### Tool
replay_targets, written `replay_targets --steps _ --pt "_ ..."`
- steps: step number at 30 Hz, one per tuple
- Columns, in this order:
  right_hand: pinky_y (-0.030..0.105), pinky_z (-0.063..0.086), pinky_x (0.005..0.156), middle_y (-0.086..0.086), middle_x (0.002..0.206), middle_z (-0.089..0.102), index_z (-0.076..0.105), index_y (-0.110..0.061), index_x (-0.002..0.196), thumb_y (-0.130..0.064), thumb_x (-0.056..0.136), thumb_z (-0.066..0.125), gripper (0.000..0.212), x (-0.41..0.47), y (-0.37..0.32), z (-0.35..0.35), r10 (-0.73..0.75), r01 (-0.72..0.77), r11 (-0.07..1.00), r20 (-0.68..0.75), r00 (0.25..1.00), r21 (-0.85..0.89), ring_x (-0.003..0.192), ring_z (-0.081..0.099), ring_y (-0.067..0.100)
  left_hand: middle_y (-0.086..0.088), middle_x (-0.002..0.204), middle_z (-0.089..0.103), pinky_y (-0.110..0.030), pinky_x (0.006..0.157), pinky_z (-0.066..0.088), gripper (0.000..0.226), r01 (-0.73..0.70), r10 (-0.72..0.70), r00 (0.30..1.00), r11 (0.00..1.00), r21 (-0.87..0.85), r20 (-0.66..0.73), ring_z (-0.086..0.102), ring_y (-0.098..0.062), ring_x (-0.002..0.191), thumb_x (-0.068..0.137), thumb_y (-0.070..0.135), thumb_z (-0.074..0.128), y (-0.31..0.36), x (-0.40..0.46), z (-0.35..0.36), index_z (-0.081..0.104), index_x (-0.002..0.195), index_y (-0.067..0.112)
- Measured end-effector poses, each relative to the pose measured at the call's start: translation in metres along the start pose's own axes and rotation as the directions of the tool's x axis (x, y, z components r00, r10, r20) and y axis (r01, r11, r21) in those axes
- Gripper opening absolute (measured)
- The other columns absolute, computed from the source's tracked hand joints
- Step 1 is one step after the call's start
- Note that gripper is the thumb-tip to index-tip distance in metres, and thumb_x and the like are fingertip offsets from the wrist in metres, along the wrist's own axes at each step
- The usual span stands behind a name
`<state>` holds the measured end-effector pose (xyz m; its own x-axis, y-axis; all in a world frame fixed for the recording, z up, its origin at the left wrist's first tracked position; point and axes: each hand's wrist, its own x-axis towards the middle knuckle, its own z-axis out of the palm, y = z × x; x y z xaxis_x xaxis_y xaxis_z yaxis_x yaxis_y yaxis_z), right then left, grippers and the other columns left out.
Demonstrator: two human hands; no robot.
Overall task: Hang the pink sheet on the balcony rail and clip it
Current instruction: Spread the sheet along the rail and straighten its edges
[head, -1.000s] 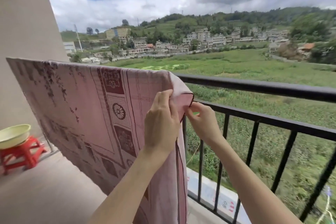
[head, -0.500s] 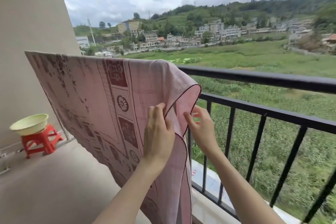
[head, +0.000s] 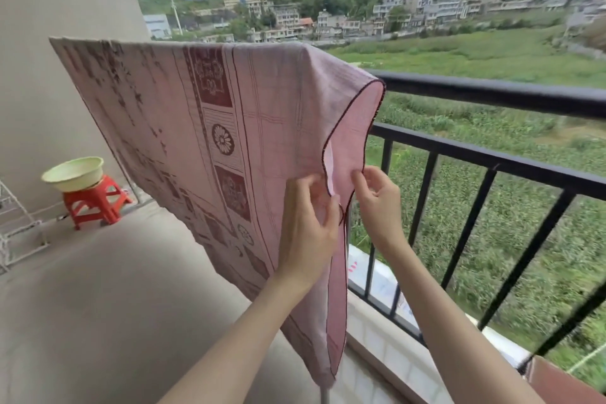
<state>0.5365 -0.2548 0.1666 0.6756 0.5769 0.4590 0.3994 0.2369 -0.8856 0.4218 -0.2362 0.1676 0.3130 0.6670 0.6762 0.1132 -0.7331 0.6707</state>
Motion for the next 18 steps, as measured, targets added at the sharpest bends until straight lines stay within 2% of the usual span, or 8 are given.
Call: replay_targets --steps 2,5,8,10,11,13,15,18 --pt "0.006 0.042 0.065 0.000 0.085 0.065 0.064 -0.005 0.090 -0.011 0.091 0.054 0.011 -0.009 0.019 0.002 0.088 -0.086 0.996 0.078 0.993 -0.026 0.078 0.056 0.003 0.003 0.115 0.043 -0.002 0.090 0.030 0.051 0.077 -0.076 0.997 0.996 0.051 -0.009 0.042 -0.002 0.108 0.081 0.025 0.067 -0.010 -0.006 0.007 0.040 0.122 0.012" --pt "0.019 0.049 0.079 0.002 0.104 0.068 0.067 -0.011 0.105 -0.001 0.085 0.053 0.025 -0.023 0.044 0.003 0.160 -0.150 0.986 0.170 0.972 -0.069 0.088 0.061 0.009 -0.001 0.127 0.039 -0.008 0.095 0.029 0.068 0.204 -0.211 0.976 0.972 0.118 0.048 0.038 -0.009 0.121 0.077 0.031 0.071 -0.022 -0.013 0.016 0.034 0.131 0.012" --pt "0.028 0.047 0.076 -0.003 0.089 0.066 0.066 -0.026 0.081 0.004 0.081 0.051 0.033 -0.035 0.057 0.004 0.187 -0.156 0.978 0.240 0.953 -0.142 0.083 0.058 0.007 -0.007 0.129 0.040 -0.026 0.096 0.038 0.070 0.293 -0.311 0.947 0.940 0.176 0.083 0.041 -0.020 0.124 0.077 0.033 0.071 -0.032 -0.024 0.026 0.034 0.132 0.011" --pt "0.021 0.038 0.068 -0.011 0.076 0.056 0.053 -0.034 0.065 0.005 0.081 0.052 0.042 -0.037 0.062 0.006 0.202 -0.151 0.969 0.275 0.940 -0.196 0.074 0.049 -0.002 -0.005 0.128 0.042 -0.032 0.094 0.042 0.065 0.333 -0.351 0.934 0.924 0.187 0.069 0.043 -0.019 0.121 0.078 0.035 0.068 -0.033 -0.028 0.031 0.036 0.130 0.014" --pt "0.020 0.037 0.069 -0.010 0.079 0.055 0.054 -0.035 0.068 0.003 0.081 0.054 0.040 -0.038 0.066 0.007 0.209 -0.145 0.963 0.289 0.934 -0.229 0.076 0.048 -0.002 -0.004 0.125 0.045 -0.033 0.090 0.043 0.057 0.345 -0.359 0.932 0.919 0.192 0.045 0.046 -0.019 0.118 0.080 0.034 0.066 -0.033 -0.028 0.032 0.039 0.127 0.014" --pt "0.025 0.041 0.081 0.000 0.099 0.058 0.065 -0.025 0.099 -0.008 0.082 0.061 0.024 -0.039 0.078 0.011 0.239 -0.142 0.943 0.317 0.918 -0.300 0.090 0.054 0.008 -0.005 0.114 0.052 -0.030 0.079 0.043 0.034 0.343 -0.349 0.937 0.914 0.216 -0.011 0.052 -0.022 0.107 0.087 0.024 0.058 -0.037 -0.027 0.032 0.046 0.116 0.011" --pt "0.033 0.041 0.095 0.006 0.120 0.054 0.053 -0.017 0.127 -0.023 0.081 0.066 0.048 -0.039 0.091 0.015 0.279 -0.143 0.905 0.304 0.911 -0.400 0.111 0.051 0.019 -0.006 0.100 0.053 -0.026 0.069 0.037 0.013 0.346 -0.349 0.937 0.908 0.235 -0.029 0.054 -0.024 0.091 0.090 0.013 0.049 -0.043 -0.026 0.027 0.049 0.103 0.009" --pt "0.034 0.035 0.100 0.007 0.130 0.048 0.044 -0.015 0.134 -0.036 0.079 0.068 0.063 -0.037 0.103 0.021 0.263 -0.117 0.865 0.243 0.934 -0.487 0.121 0.041 0.023 -0.004 0.091 0.046 -0.019 0.062 0.025 0.004 0.385 -0.382 0.922 0.893 0.235 -0.060 0.043 -0.019 0.079 0.088 0.002 0.046 -0.057 -0.030 0.016 0.046 0.091 0.005"
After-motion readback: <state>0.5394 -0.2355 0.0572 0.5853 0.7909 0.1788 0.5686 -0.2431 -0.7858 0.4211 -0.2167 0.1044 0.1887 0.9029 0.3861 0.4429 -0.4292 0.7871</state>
